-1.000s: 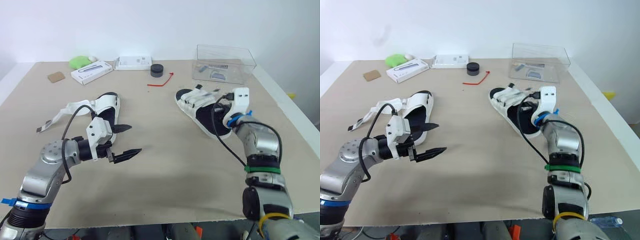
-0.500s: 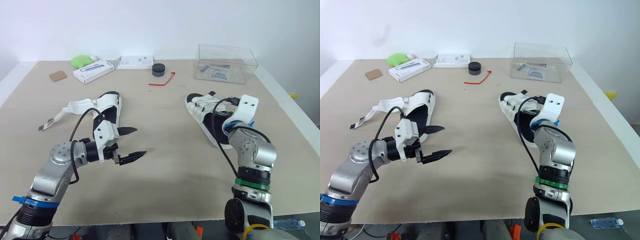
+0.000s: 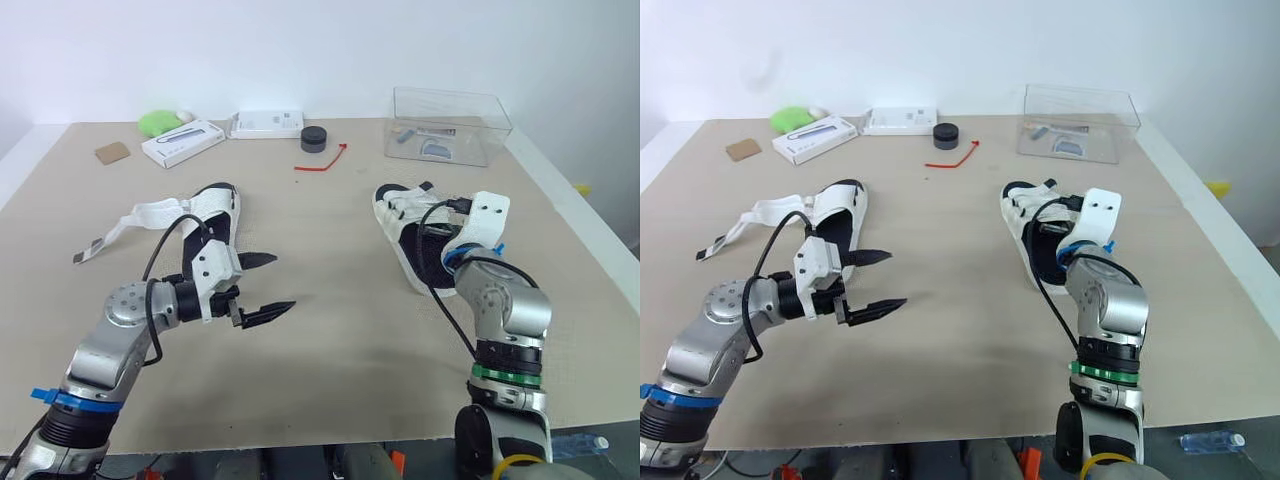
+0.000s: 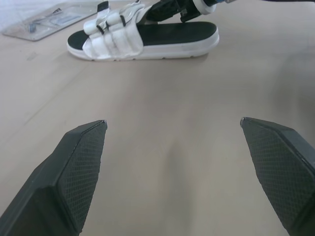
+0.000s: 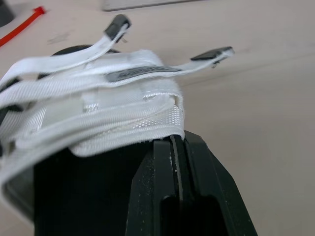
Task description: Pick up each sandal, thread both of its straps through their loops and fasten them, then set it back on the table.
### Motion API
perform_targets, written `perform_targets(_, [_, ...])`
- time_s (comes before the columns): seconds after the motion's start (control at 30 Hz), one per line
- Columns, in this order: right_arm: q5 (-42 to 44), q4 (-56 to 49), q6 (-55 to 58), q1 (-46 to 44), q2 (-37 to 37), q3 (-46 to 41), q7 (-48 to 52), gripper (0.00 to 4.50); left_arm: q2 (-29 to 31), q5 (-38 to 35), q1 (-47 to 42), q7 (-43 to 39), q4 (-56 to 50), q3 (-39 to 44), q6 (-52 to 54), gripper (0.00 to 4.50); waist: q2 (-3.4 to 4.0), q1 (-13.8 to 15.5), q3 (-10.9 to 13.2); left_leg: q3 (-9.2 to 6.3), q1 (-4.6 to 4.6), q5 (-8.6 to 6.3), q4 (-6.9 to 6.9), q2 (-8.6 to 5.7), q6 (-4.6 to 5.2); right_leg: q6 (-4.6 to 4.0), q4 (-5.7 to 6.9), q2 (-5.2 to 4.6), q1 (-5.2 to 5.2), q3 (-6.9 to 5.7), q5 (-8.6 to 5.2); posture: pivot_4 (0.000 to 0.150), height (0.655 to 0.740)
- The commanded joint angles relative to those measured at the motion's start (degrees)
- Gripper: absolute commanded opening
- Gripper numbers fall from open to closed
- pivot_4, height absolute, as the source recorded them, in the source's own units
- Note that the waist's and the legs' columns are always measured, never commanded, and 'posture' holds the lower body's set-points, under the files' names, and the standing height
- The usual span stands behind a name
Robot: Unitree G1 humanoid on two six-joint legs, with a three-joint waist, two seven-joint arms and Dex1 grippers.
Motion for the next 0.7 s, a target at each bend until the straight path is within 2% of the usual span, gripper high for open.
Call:
perform_targets(0.03, [0.3, -4.5, -1.53, 0.35, -3.37, 3.07, 5.13, 1.47, -0.16, -0.04, -0.69, -0.2, -0.48, -0.01, -1.05, 4.5, 0.0, 0.03, 0.0, 0.0, 0.0, 0.0, 0.0, 0.01, 0.0, 0.0, 0.0, 0.04, -0.01, 0.01, 0.0, 0.15, 0.7261])
perform_targets(0.2, [0.41, -6.77, -1.45, 2.82, -9.19, 6.92, 12.24, 3.9, -0.03, 0.24, -0.87, -0.63, -0.22, -0.29, -1.24, 4.5, -0.01, 0.08, 0.0, 0.01, 0.0, 0.0, 0.01, 0.0, 0.0, 0.0, 0.0, 0.06, 0.0, 0.01, 0.0, 0.15, 0.7261])
perform_targets(0.27, [0.75, -8.61, -0.96, 4.07, -11.51, 8.66, 15.36, 4.43, 0.03, 0.34, -0.94, -0.78, -0.09, -0.4, -1.38, 4.5, -0.02, 0.14, -0.01, 0.0, -0.01, 0.0, 0.01, 0.0, 0.0, 0.01, 0.0, 0.07, 0.0, -0.01, 0.0, 0.15, 0.7261])
perform_targets(0.47, [4.92, -14.24, -6.74, 8.69, -17.81, 12.45, 30.55, 4.43, 0.11, 0.42, -1.7, -0.95, 1.27, 0.13, -1.53, 4.5, -0.02, 0.1, -0.01, -0.02, -0.01, -0.01, 0.02, 0.0, 0.01, 0.02, -0.01, 0.1, 0.0, -0.03, -0.01, 0.15, 0.7261])
perform_targets(0.53, [8.69, -14.38, -11.53, 9.25, -18.83, 12.6, 39.3, 4.43, 0.14, 0.16, -1.72, -0.66, 1.88, 0.86, -1.22, 4.5, -0.02, 0.11, -0.01, -0.01, 0.0, -0.01, 0.04, 0.02, 0.02, 0.02, -0.01, 0.15, 0.0, -0.02, -0.01, 0.15, 0.7261])
perform_targets(0.63, [14.3, -12.62, -15.78, 6.17, -19.55, 13.33, 51.48, 4.43, 0.12, -0.21, -1.63, 0.62, 2.39, 2.23, -0.4, 4.5, -0.03, 0.08, 0.0, -0.01, 0.03, -0.01, 0.12, 0.08, 0.02, 0.02, -0.01, 0.26, 0.03, -0.07, 0.0, 0.15, 0.7261])
perform_targets(0.7, [17.2, -11.04, -17.11, 2.26, -18.96, 15.12, 58.02, 4.43, -0.99, -0.89, -2.2, 4.4, 2.47, 4.22, 1.7, 4.5, -0.04, 0.03, 0.0, 0.02, 0.03, -0.01, 0.21, 0.16, 0.02, 0.0, -0.01, 0.36, 0.04, -0.08, 0.05, 0.15, 0.7261])
